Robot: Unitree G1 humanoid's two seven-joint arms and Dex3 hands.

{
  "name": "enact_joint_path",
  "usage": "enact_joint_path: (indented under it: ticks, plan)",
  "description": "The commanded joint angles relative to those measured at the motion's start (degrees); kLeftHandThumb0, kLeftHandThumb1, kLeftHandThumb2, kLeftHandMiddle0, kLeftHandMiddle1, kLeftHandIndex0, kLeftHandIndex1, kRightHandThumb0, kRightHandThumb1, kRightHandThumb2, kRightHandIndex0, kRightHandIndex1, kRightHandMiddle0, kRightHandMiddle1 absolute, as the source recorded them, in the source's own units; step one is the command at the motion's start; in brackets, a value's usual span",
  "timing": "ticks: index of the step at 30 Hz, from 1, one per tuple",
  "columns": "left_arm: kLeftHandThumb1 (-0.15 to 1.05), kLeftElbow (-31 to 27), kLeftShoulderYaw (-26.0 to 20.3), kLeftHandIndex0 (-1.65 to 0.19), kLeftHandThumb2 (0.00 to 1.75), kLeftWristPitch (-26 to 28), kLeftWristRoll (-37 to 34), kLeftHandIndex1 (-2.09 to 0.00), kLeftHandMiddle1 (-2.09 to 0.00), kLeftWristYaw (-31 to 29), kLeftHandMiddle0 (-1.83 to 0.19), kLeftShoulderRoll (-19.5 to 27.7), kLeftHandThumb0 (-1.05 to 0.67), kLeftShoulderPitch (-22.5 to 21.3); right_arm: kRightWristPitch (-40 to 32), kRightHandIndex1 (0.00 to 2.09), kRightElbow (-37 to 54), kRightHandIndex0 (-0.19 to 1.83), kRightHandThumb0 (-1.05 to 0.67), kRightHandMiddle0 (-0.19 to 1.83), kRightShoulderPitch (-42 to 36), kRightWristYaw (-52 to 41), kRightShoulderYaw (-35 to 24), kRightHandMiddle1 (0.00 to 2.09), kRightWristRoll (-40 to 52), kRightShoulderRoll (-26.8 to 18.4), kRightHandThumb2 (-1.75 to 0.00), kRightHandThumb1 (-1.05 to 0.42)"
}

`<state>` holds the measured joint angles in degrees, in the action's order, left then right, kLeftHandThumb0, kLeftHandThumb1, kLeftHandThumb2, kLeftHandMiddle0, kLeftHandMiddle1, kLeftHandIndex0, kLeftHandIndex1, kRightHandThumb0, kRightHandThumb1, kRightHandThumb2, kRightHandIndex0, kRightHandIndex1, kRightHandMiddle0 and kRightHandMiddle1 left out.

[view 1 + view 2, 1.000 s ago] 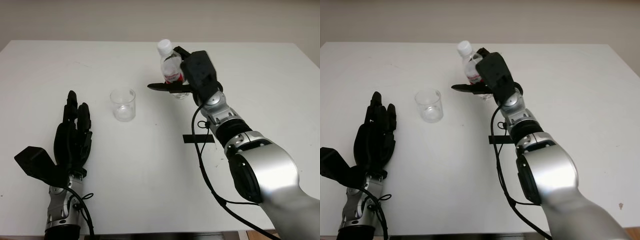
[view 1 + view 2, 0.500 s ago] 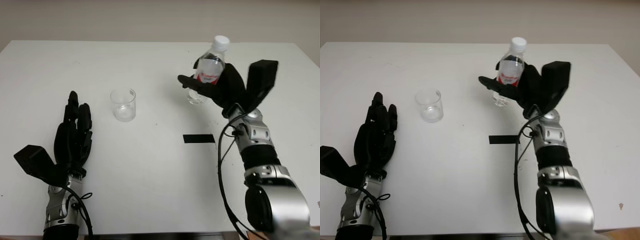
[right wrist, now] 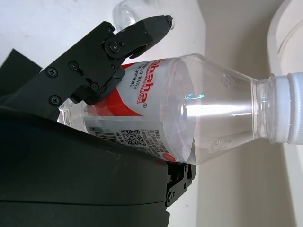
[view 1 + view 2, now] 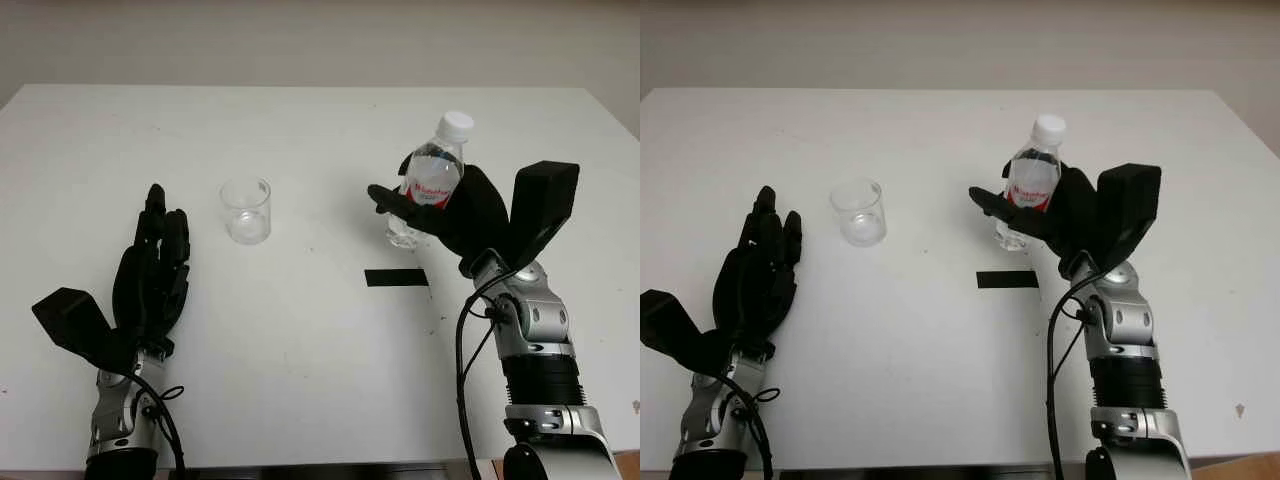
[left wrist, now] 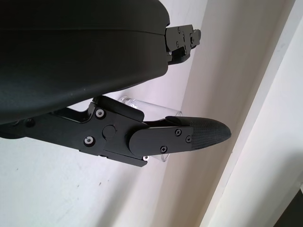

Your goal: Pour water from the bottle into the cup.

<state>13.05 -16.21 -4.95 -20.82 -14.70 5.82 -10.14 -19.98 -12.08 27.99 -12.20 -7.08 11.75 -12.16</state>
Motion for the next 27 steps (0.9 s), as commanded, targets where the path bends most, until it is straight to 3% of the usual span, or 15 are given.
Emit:
enact_joint_path:
  ticks: [1,5,10,17,27]
  plan:
    - [1.05,0.3,-0.2,0.13,0.44,0.7,-0.3,-0.05,-0.05,0.1,0.15,0.1,-0.73,1.1,-1.0,2.09,1.9,1.58,-0.19,1.26,0.0,-0.1,1.1,2.09,-1.0,-0.6,-0.29,-1.05]
    - [1.05,0.3,0.0,0.12,0.44,0.6,0.2,-0.06,-0.06,0.2,0.14,0.2,-0.73,1.2,-2.5,2.09,1.7,1.76,-0.16,1.49,0.5,-0.6,2.6,2.09,-3.1,-1.6,-0.32,-1.04]
    - [1.05,0.2,-0.2,0.12,0.44,0.4,0.0,-0.05,-0.05,-0.2,0.14,0.4,-0.73,1.5,-5.4,2.09,1.5,1.83,-0.15,1.58,1.1,-1.7,2.9,2.09,-3.7,-2.5,-0.43,-0.98]
    - [1.05,-0.7,-0.2,0.13,0.43,0.9,-0.1,-0.05,-0.05,0.1,0.14,0.6,-0.74,2.0,-10.7,2.09,4.9,1.83,-0.15,1.61,0.1,-3.6,2.8,2.09,-3.3,-3.8,-0.51,-0.93]
    - [1.05,-0.7,-0.4,0.14,0.44,1.6,-0.9,-0.05,-0.05,-0.8,0.16,0.9,-0.73,2.1,-11.6,2.09,5.3,1.83,-0.17,1.61,-1.3,-4.1,2.0,2.09,-2.7,-3.6,-0.55,-0.91]
